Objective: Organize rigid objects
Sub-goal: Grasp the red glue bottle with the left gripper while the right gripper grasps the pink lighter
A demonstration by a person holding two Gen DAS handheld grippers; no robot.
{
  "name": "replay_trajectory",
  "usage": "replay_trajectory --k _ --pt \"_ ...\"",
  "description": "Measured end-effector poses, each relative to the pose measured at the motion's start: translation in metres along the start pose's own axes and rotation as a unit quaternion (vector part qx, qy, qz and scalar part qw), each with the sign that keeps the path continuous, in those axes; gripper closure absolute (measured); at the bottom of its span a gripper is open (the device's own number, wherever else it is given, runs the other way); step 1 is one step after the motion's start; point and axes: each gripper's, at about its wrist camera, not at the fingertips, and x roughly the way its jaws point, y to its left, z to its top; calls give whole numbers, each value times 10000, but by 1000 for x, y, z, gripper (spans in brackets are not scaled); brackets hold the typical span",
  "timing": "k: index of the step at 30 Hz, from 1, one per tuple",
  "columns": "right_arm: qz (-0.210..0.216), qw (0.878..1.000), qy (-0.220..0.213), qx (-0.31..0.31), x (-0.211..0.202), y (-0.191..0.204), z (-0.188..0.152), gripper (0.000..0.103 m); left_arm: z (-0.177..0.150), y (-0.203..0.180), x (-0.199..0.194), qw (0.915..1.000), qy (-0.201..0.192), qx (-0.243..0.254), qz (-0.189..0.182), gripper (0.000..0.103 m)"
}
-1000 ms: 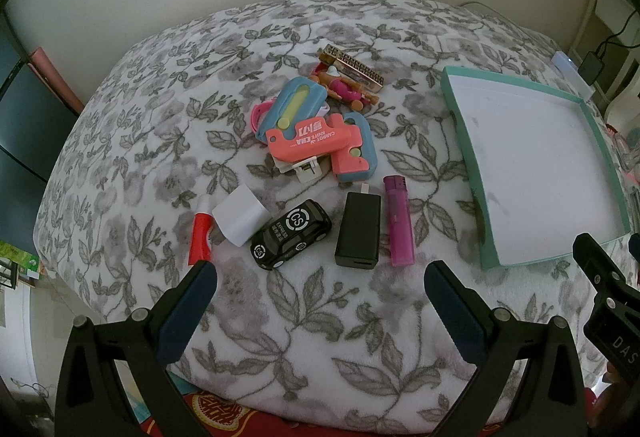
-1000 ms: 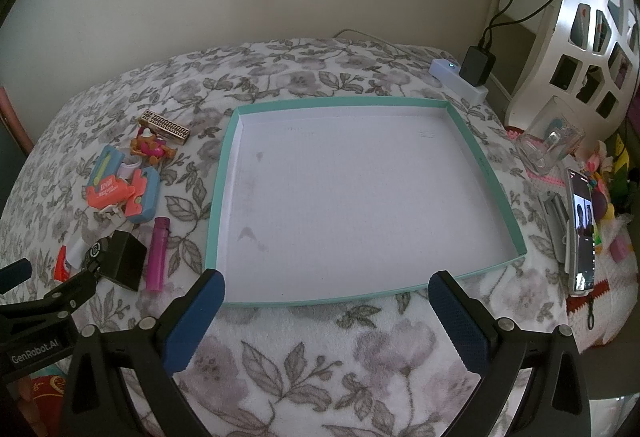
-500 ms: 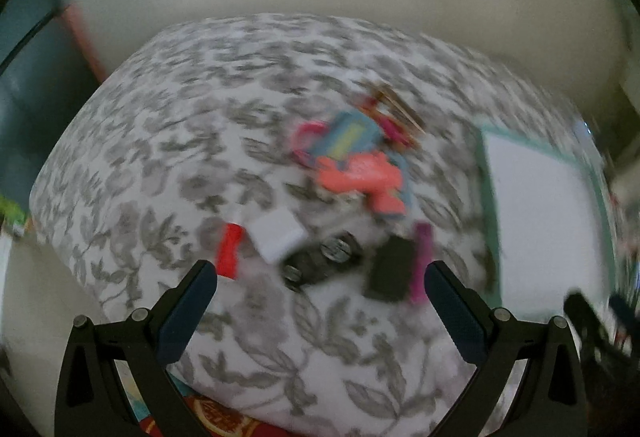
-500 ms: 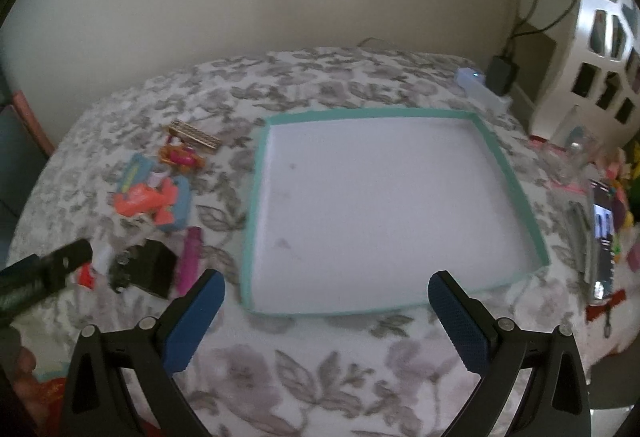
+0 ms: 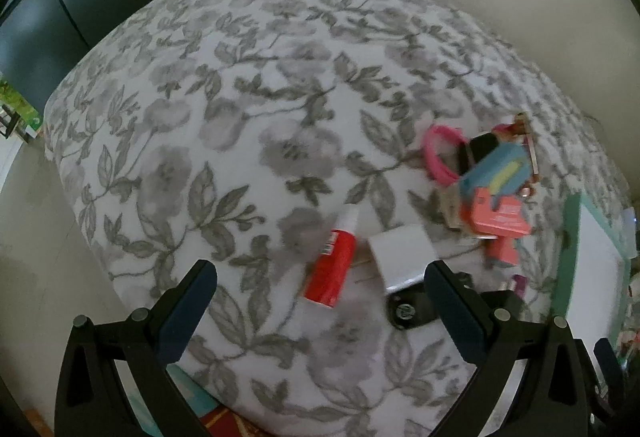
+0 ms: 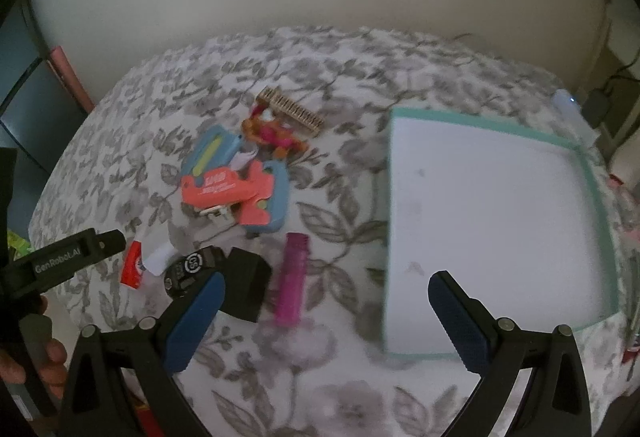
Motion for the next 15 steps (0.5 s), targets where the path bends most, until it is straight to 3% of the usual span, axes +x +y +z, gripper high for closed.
replay_trajectory --k 5,12,13,15 --pt "58 9996 281 0 23 7 0 0 2 10 16 9995 212 -77 202 0" --pt "28 9994 324 149 35 -4 3 0 4 20 32 9984 388 -129 379 1" --pt "-23 9995 288 130 34 -6 4 0 4 19 33 9984 396 -115 384 2" --pt "-103 9996 225 96 32 -9 6 2 3 17 37 9984 458 -100 323 13"
